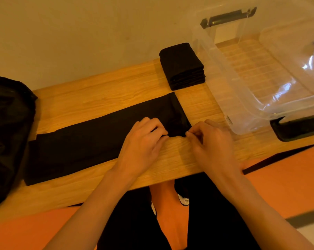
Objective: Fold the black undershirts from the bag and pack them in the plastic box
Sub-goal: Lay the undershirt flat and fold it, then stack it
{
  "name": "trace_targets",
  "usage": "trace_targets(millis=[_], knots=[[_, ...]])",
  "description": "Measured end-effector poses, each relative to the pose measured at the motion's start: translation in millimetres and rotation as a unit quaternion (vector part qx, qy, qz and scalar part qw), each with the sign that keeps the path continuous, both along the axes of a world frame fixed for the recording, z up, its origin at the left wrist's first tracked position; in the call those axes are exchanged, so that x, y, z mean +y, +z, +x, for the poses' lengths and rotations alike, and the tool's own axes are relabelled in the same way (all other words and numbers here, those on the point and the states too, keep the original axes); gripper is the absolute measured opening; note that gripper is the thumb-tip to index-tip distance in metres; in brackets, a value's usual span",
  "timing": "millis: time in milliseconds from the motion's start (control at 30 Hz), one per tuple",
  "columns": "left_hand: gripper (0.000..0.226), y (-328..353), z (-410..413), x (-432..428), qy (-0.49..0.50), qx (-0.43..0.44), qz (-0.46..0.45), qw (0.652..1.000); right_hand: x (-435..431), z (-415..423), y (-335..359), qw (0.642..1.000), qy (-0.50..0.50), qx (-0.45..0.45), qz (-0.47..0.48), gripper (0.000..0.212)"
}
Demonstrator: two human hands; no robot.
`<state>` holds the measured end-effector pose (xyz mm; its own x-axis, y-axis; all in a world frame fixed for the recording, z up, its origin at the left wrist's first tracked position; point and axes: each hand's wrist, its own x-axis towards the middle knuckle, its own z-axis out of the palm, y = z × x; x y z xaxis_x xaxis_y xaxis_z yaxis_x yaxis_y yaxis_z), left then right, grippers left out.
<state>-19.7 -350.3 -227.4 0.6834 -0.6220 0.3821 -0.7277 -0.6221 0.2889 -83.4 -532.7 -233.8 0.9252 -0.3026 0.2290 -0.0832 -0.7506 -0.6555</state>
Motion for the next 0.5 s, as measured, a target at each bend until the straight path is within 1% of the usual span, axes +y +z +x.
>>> trace_targets(millis=[133,167,200,233,267,300,400,500], knots=[[0.006,-3,-6,0,0.002,-0.005,-0.043,0.999,-2,-3,-2,1.0,-0.015,-0.005,0.022,0.006],[0.006,-3,-7,0,-0.003,-0.011,-0.045,0.999,0,-4,-2,0.999,-0.022,-0.01,0.024,0.012],[0.006,-2,-7,-1,-0.008,-0.017,-0.043,0.999,5,-5,-1,0.999,-0.032,-0.011,0.02,0.022],[0.005,-1,-8,-2,-0.012,-0.022,-0.034,0.999,11,-5,0,0.999,-0.044,-0.003,0.007,0.033],[0.005,-1,-8,-2,-0.016,-0.027,-0.023,0.999,17,-3,2,0.998,-0.055,0.011,-0.011,0.04],[0.005,-1,-8,-2,-0.018,-0.032,-0.012,0.999,22,-1,2,0.997,-0.062,0.022,-0.026,0.038],[0.005,-3,-9,0,-0.017,-0.041,-0.004,0.999,27,3,2,0.998,-0.06,0.007,-0.025,0.014],[0.007,-3,-10,1,-0.016,-0.054,-0.009,0.998,18,0,6,0.998,-0.052,-0.001,0.028,0.011]])
